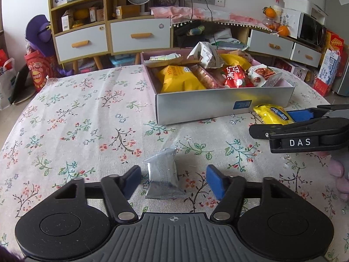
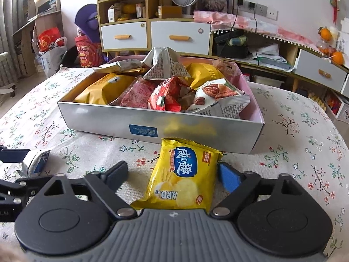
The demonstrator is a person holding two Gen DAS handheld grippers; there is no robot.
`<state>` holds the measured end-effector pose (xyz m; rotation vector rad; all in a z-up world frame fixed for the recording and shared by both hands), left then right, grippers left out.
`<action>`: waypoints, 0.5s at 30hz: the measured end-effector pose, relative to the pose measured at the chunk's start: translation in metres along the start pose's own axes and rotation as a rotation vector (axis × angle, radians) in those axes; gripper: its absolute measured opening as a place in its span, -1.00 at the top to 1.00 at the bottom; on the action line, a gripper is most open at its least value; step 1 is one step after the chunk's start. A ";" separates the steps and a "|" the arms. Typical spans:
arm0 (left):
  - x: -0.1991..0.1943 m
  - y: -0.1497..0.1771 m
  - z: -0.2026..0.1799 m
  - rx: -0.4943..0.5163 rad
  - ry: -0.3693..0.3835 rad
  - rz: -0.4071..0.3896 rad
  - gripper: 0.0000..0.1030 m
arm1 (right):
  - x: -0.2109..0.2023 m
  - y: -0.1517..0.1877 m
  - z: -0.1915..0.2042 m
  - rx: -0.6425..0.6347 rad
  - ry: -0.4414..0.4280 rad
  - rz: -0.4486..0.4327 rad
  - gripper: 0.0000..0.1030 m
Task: Organize snacks
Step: 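Grasp the silver foil bag with left gripper while right grasps yellow chip bag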
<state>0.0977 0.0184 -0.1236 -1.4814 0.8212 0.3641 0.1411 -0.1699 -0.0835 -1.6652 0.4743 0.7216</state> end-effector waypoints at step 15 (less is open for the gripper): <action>-0.007 -0.007 0.001 -0.037 0.036 -0.017 0.65 | -0.009 -0.004 0.003 -0.023 -0.053 0.008 0.11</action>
Point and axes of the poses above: each gripper's, at about its wrist camera, not at the fingertips, and x roughly the way its jaws point, z to its left, y to its underside, the point moved 8 cm from there along x, roughly the way its jaws point, and after that the axes turned 8 degrees about y, right-handed, at the moved point
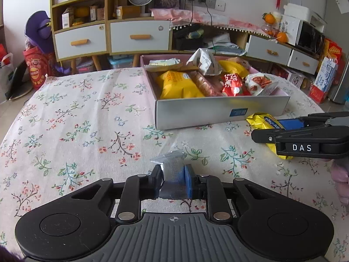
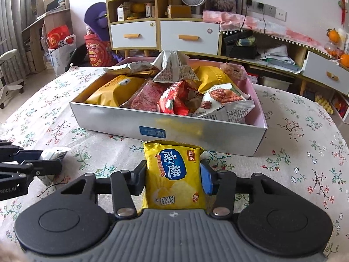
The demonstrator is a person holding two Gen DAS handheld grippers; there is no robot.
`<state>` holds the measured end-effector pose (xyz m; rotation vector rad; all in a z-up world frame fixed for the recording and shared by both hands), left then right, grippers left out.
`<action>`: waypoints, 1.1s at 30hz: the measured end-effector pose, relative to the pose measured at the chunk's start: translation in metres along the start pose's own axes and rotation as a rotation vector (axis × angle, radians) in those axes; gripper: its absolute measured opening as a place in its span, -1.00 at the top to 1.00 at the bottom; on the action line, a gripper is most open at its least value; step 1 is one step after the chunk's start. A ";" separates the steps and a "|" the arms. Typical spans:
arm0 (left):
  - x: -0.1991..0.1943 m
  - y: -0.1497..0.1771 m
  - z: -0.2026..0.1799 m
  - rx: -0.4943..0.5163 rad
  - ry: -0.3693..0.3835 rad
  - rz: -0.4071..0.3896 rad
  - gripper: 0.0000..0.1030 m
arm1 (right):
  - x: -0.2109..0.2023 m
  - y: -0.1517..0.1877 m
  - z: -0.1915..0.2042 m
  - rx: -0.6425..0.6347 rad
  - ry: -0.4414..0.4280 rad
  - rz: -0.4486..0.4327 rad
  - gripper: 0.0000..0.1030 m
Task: Organize snacks
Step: 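Grasp the silver foil bag with left gripper while right grasps yellow chip bag, then carry both bags over the pink box, lower them in and open grippers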
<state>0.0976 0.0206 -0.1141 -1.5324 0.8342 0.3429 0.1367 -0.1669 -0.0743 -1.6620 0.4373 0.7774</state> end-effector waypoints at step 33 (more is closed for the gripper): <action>-0.020 -0.040 0.003 -0.101 0.032 -0.090 0.71 | -0.027 -0.027 -0.010 0.052 -0.032 -0.069 0.12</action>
Point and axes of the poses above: each gripper's, at about its wrist camera, not at the fingertips, and x roughly the way its jaws point, z to its left, y to its underside, the point moved 8 cm from there along x, roughly the way its jaws point, and after that the axes turned 8 degrees about y, right-handed, at the moved point
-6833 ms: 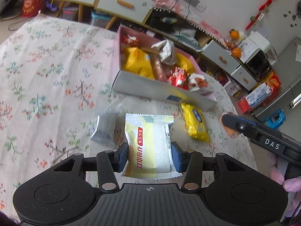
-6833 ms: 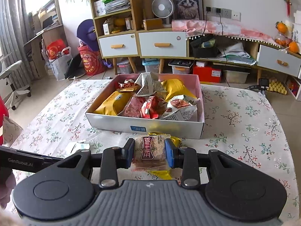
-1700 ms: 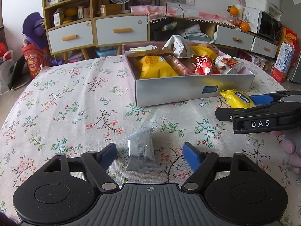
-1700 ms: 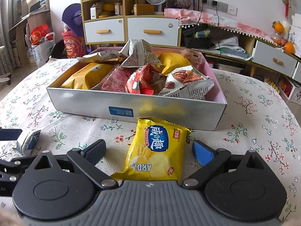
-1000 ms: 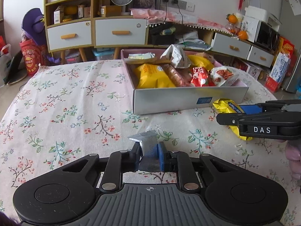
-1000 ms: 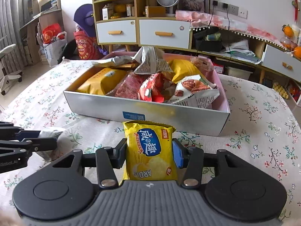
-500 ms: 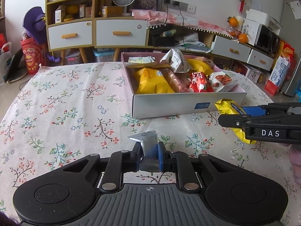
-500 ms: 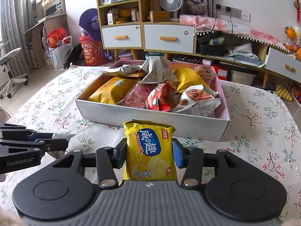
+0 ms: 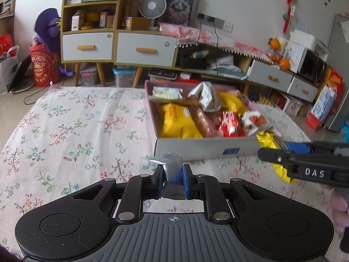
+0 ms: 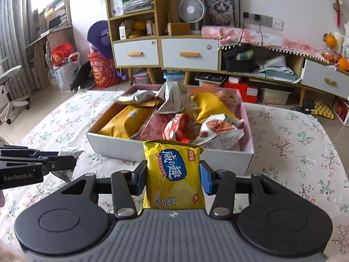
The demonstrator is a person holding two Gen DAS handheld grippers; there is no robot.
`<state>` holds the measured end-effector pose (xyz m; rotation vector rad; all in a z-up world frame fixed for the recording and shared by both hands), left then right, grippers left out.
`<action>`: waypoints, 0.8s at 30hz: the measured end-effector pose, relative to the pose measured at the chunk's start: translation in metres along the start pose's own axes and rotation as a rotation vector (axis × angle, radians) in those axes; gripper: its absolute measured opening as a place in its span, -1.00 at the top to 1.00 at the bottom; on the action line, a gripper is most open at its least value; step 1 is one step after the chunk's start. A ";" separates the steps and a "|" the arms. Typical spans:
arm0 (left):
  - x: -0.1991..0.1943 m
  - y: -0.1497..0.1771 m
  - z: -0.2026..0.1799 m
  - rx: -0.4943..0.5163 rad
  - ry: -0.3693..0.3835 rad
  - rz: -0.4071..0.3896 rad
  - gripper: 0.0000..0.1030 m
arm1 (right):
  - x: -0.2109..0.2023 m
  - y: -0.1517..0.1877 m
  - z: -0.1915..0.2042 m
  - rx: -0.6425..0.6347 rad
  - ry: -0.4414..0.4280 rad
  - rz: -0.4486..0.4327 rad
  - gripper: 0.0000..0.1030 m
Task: Organize snacks
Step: 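Carry both bags over the pink box, lower them in and open grippers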
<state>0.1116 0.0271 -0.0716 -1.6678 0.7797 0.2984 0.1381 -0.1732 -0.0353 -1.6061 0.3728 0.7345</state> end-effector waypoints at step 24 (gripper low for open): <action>0.060 -0.059 -0.037 0.027 0.072 -0.054 0.70 | 0.027 -0.047 -0.028 0.157 0.003 -0.080 0.12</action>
Point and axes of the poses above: each gripper's, at about its wrist camera, not at the fingertips, and x roughly the way its jaws point, z to its left, y to its underside, the point moved 8 cm from there along x, roughly the way its jaws point, and after that the axes turned 8 degrees about y, right-handed, at the moved point
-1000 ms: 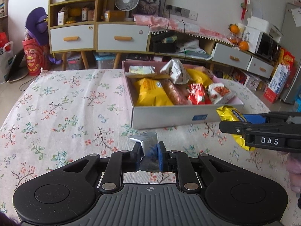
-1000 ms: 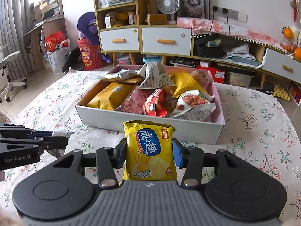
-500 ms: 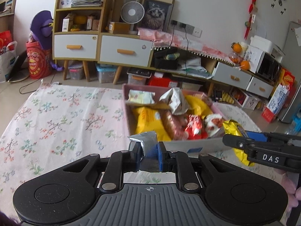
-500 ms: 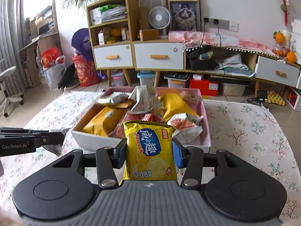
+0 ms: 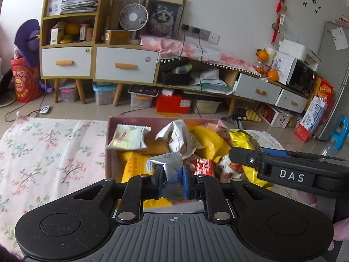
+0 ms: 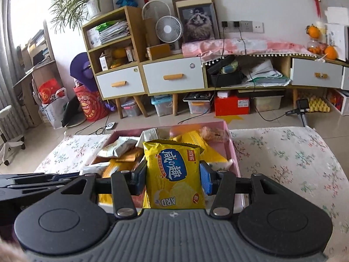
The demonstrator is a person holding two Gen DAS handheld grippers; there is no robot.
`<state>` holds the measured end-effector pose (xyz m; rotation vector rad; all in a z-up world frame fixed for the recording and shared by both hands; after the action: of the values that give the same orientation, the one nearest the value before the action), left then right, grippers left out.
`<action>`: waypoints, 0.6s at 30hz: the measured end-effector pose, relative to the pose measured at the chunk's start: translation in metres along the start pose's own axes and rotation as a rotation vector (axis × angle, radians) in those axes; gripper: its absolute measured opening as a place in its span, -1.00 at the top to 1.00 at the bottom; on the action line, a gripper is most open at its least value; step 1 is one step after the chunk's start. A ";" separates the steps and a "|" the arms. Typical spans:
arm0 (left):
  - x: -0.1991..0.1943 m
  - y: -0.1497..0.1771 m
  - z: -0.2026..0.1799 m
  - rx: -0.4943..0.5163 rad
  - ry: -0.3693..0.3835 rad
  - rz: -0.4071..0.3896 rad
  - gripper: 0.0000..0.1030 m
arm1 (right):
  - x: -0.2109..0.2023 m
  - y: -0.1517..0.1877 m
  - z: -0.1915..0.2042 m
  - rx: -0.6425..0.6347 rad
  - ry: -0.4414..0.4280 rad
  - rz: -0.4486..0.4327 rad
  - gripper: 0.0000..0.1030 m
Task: Organize snacks
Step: 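Carry both bags over the pink box, lower them in and open grippers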
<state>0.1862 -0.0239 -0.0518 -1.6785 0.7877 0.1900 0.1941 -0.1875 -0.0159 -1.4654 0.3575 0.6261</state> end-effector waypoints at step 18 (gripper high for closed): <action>0.049 0.002 0.005 0.034 0.005 0.015 0.61 | 0.032 -0.006 0.004 -0.040 0.013 0.013 0.10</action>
<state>0.2233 -0.0391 -0.0805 -1.6424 0.8036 0.1820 0.2224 -0.1779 -0.0297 -1.5071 0.3667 0.6378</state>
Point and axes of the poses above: each gripper's, at about its wrist camera, not at the fingertips, and x roughly the way its jaws point, z to its left, y to its underside, the point moved 8 cm from there along x, roughly the way its jaws point, and after that the axes turned 8 degrees about y, right-handed, at the moved point
